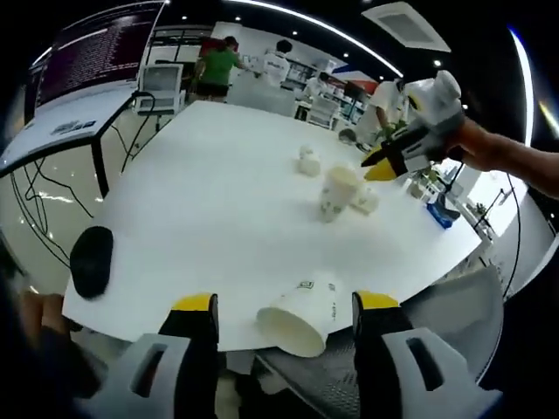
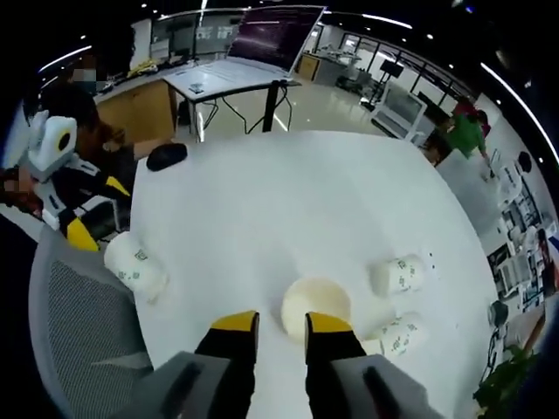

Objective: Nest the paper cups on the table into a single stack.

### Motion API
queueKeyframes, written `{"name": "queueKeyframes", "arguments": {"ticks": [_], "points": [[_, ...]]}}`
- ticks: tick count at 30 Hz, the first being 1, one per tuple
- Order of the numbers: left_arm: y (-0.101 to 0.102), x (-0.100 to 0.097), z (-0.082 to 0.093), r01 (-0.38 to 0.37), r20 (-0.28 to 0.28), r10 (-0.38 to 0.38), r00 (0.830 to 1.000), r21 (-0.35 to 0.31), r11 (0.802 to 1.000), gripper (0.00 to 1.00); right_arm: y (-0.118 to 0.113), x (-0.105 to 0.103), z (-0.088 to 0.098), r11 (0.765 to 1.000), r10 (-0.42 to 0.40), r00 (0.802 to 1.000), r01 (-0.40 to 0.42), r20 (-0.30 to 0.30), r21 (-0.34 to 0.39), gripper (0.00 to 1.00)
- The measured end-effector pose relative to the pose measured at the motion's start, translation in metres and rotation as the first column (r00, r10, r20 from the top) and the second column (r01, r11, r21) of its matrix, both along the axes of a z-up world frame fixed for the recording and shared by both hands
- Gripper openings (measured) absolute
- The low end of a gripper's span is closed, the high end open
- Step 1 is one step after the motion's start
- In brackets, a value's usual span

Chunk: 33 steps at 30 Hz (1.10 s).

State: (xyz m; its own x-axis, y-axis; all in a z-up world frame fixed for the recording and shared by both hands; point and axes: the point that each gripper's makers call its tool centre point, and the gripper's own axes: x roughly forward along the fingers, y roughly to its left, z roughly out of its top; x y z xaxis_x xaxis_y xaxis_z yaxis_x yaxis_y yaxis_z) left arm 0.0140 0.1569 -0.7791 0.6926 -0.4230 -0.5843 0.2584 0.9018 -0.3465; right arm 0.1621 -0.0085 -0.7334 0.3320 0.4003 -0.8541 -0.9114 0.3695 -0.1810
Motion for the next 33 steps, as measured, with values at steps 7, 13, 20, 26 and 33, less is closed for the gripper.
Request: {"name": "queueKeyframes", "arguments": {"ticks": [7, 13, 20, 26, 33], "points": [[-0.010, 0.001, 0.002, 0.036, -0.012, -0.036, 0.999, -0.019, 0.999, 0.57, 0.011, -0.032, 0.000, 0.992, 0.126, 0.992, -0.126, 0.016, 0.016, 0.24], [-0.016, -0.001, -0.001, 0.058, -0.053, -0.060, 0.997, -0.044, 0.997, 0.54, 0.007, -0.042, -0.003, 0.991, 0.130, 0.991, -0.130, 0.020, 0.017, 0.25], [-0.023, -0.005, -0.010, 0.060, -0.118, -0.070, 0.991, -0.089, 0.994, 0.48, -0.004, -0.042, -0.001, 0.994, 0.101, 0.995, -0.102, 0.027, 0.028, 0.31], [-0.035, -0.003, -0.014, 0.106, -0.156, -0.123, 0.980, -0.115, 0.988, 0.45, -0.017, -0.045, 0.002, 0.997, 0.075, 0.997, -0.076, 0.031, 0.029, 0.38], [-0.043, 0.002, -0.031, 0.179, -0.224, -0.196, 0.955, -0.094, 0.979, 0.44, -0.038, -0.047, -0.001, 0.999, 0.010, 1.000, -0.011, 0.018, 0.046, 0.38]]}}
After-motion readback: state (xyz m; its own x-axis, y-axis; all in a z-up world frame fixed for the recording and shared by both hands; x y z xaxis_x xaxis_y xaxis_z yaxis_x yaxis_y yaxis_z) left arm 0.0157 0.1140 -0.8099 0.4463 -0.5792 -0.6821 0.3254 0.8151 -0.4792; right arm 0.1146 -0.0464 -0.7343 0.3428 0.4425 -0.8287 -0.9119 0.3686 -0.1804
